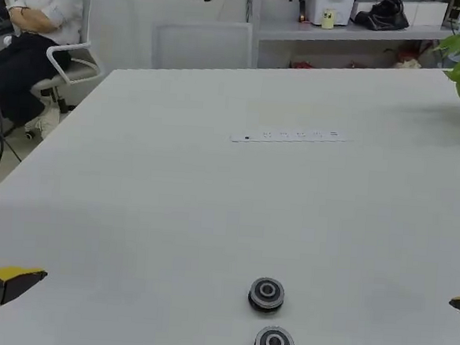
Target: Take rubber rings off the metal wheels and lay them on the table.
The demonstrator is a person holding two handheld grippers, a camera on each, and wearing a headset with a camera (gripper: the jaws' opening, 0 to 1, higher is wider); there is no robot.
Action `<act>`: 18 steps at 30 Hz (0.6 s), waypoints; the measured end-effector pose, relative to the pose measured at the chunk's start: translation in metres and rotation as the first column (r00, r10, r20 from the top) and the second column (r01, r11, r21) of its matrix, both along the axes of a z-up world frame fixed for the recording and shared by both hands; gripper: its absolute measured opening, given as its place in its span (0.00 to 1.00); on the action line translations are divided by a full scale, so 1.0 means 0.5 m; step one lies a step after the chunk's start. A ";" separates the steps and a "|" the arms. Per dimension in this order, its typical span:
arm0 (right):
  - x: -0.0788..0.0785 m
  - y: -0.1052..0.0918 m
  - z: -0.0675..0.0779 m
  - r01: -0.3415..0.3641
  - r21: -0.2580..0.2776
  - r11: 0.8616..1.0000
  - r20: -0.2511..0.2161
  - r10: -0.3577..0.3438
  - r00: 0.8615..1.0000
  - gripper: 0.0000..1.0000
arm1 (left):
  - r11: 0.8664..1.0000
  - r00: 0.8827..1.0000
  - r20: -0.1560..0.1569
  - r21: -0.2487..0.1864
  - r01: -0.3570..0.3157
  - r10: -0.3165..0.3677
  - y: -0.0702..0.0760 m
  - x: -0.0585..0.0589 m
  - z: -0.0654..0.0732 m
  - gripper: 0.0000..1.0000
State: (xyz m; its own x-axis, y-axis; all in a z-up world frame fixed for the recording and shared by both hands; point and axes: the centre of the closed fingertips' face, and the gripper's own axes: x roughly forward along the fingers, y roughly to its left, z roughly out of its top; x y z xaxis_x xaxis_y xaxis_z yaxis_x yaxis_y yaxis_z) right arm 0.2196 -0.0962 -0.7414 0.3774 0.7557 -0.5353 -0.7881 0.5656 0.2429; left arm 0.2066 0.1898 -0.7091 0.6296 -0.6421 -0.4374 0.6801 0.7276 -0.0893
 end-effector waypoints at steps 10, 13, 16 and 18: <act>0.000 -0.002 -0.001 0.000 -0.003 1.000 -0.003 0.000 1.000 0.95 | 1.000 1.000 0.000 0.006 0.014 -0.014 -0.005 0.005 0.001 1.00; 0.001 -0.004 0.000 0.002 -0.003 1.000 -0.003 -0.002 1.000 0.95 | 1.000 1.000 -0.001 0.008 0.019 -0.019 -0.007 0.007 0.002 1.00; 0.002 -0.006 -0.002 0.004 -0.005 1.000 -0.006 -0.004 1.000 0.94 | 1.000 1.000 -0.001 0.011 0.023 -0.023 -0.008 0.009 0.002 1.00; 0.003 -0.008 -0.005 0.004 -0.013 1.000 -0.010 -0.004 1.000 0.94 | 1.000 1.000 -0.001 0.010 0.024 -0.024 -0.009 0.010 0.003 1.00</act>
